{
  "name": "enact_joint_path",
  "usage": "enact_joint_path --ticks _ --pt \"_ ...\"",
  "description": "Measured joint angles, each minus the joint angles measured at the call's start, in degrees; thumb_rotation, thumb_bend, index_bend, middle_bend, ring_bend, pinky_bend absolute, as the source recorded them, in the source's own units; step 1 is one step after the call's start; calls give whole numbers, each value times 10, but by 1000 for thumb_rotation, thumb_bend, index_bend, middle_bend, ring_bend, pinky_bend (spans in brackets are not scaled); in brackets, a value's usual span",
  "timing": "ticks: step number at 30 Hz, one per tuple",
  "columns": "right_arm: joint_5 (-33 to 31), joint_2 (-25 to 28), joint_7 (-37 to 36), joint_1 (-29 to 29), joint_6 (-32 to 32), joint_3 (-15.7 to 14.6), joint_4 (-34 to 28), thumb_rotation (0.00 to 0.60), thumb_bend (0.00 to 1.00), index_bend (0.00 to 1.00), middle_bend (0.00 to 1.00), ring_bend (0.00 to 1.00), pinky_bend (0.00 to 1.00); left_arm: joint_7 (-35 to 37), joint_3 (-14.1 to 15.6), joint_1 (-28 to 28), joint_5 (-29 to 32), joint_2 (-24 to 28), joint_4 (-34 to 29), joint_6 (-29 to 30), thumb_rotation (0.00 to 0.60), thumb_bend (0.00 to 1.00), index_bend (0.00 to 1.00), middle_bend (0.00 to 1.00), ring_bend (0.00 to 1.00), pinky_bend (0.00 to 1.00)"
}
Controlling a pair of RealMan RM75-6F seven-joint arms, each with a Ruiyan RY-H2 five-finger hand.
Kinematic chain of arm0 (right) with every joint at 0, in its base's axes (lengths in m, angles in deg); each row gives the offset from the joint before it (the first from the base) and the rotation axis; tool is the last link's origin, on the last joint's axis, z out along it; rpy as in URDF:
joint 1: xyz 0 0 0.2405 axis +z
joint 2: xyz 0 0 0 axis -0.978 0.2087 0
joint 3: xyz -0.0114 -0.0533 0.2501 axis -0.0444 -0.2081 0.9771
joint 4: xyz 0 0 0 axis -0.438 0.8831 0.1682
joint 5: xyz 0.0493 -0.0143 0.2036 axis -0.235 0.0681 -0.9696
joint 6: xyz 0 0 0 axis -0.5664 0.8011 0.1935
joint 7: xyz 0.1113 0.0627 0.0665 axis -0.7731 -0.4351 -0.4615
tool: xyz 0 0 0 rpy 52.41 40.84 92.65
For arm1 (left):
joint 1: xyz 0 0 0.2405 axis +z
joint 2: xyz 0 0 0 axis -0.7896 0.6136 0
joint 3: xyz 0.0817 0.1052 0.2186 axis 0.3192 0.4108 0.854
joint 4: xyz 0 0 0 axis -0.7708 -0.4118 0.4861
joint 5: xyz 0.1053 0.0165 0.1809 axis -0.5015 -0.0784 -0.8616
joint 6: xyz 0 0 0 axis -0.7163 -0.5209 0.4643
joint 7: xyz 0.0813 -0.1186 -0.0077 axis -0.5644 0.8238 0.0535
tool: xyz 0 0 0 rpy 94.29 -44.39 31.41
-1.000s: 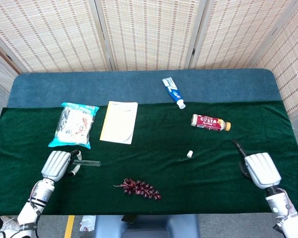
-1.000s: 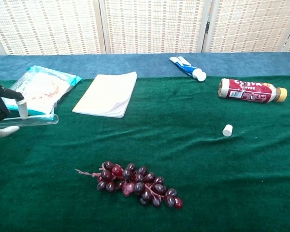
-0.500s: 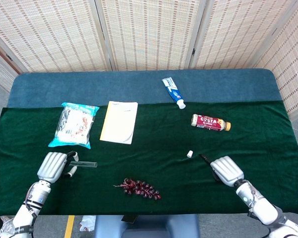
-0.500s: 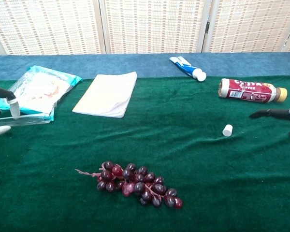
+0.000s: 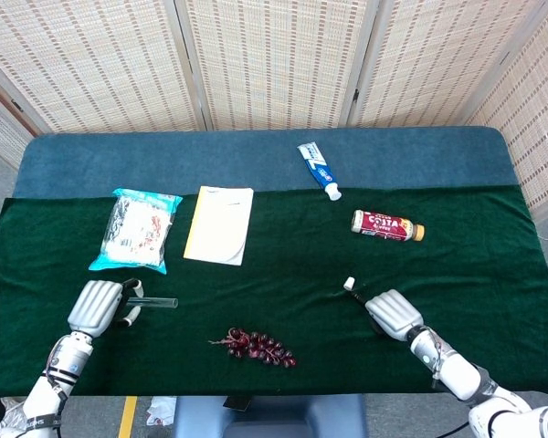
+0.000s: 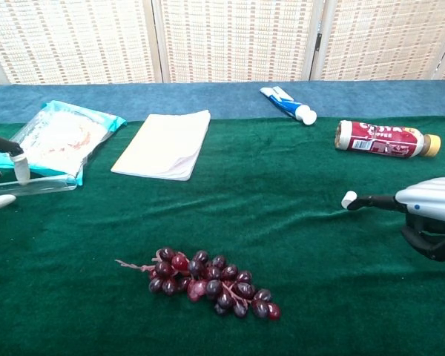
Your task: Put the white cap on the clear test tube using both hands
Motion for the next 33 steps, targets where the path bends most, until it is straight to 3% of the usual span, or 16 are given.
enact_joint_path --ticks 26,33 --pt "-65 4 13 16 28 0 18 600 936 16 948 1000 1000 -8 0 -2 13 -4 5 -13 600 503 659 971 900 843" --pt "-55 6 3 12 45 -2 15 600 935 16 948 1000 1000 -8 -2 -1 16 -5 4 -11 600 503 659 971 900 844"
